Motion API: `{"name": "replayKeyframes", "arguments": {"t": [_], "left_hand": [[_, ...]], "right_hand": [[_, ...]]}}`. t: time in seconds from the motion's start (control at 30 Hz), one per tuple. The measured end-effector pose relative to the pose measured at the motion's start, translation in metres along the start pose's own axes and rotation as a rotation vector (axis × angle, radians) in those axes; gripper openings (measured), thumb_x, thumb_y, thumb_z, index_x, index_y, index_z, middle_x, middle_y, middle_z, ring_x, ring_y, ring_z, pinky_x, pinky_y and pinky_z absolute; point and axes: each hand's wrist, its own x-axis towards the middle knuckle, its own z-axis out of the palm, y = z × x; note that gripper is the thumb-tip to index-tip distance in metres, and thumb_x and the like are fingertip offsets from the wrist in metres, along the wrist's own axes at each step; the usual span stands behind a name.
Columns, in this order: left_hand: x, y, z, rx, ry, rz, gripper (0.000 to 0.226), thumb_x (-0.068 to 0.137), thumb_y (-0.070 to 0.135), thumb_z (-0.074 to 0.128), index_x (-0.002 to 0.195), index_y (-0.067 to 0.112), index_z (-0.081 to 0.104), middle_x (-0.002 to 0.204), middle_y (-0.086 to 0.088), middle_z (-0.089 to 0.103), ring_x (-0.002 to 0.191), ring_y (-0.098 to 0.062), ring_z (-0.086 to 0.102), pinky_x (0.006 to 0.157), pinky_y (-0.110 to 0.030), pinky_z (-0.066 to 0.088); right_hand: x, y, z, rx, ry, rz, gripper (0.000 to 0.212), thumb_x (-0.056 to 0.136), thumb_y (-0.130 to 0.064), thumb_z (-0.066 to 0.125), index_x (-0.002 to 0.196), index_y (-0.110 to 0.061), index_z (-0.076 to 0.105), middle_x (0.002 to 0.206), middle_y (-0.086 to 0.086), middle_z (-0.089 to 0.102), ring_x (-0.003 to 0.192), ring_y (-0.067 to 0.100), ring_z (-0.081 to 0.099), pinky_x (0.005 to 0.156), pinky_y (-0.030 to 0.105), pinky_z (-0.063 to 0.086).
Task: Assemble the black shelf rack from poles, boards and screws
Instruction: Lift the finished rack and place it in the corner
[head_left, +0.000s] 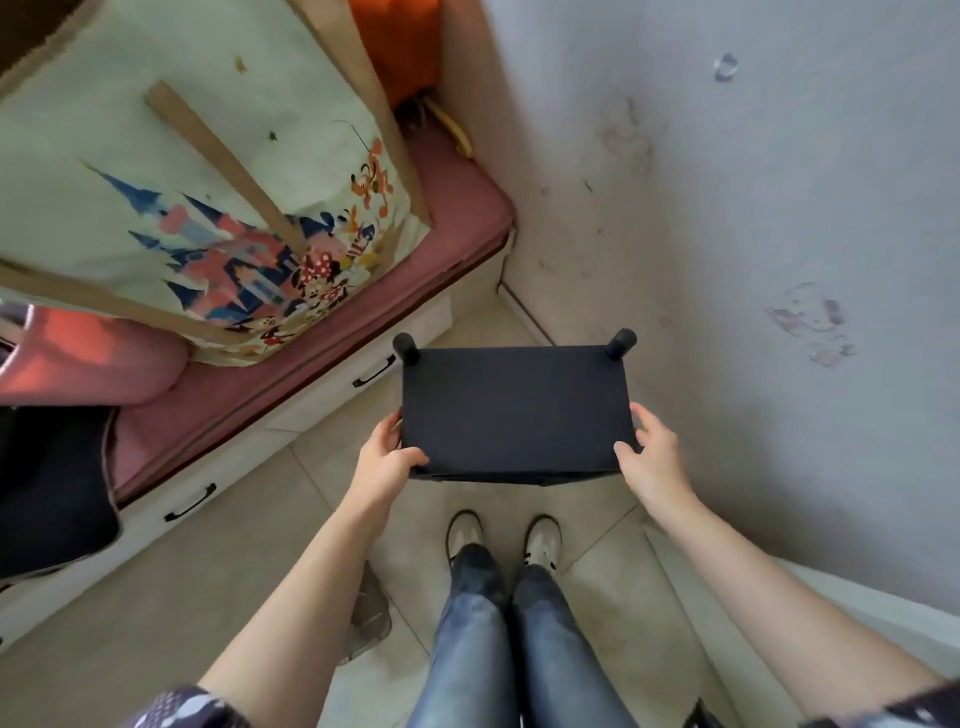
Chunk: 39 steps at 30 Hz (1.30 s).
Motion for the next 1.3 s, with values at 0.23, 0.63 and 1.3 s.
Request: {"name": "replayKeyframes", "arguments": {"t": [0.23, 0.63, 1.3], "left_hand": [[0.067, -0.036, 0.031, -0.028, 0.074, -0.096, 0.081, 0.083, -0.015, 0.054, 0.151, 0.021, 0.031, 0.145, 0.001, 0.053, 0.121, -0.017, 0.057, 0.076, -0.024, 0.052], [0.087, -0.053, 0.107, -0.045, 0.278, -0.136, 0.075, 0.092, -0.006, 0.053, 0.153, 0.023, 0.021, 0.149, 0.003, 0.045, 0.121, -0.014, 0.053, 0.101, -0.033, 0.047], [0.08, -0.021, 0.119, 0.548, 0.127, -0.319, 0.02, 0.096, 0.018, 0.057, 0.101, -0.001, 0.06, 0.085, -0.014, 0.064, 0.075, -0.026, 0.061, 0.064, -0.036, 0.049]], "right_hand": [[0.107, 0.009, 0.029, 0.032, -0.096, -0.077, 0.061, 0.091, 0.01, 0.053, 0.146, -0.012, 0.042, 0.139, 0.003, 0.054, 0.132, 0.024, 0.048, 0.1, 0.025, 0.035], [0.22, -0.039, 0.029, -0.12, -0.289, -0.234, 0.059, 0.091, 0.014, 0.044, 0.145, -0.01, 0.045, 0.141, 0.015, 0.053, 0.134, 0.029, 0.046, 0.109, 0.039, 0.041], [0.227, 0.001, 0.02, 0.026, -0.012, -0.001, 0.065, 0.084, 0.0, 0.071, 0.143, -0.006, 0.043, 0.142, 0.013, 0.051, 0.126, 0.028, 0.051, 0.103, 0.036, 0.042]]}}
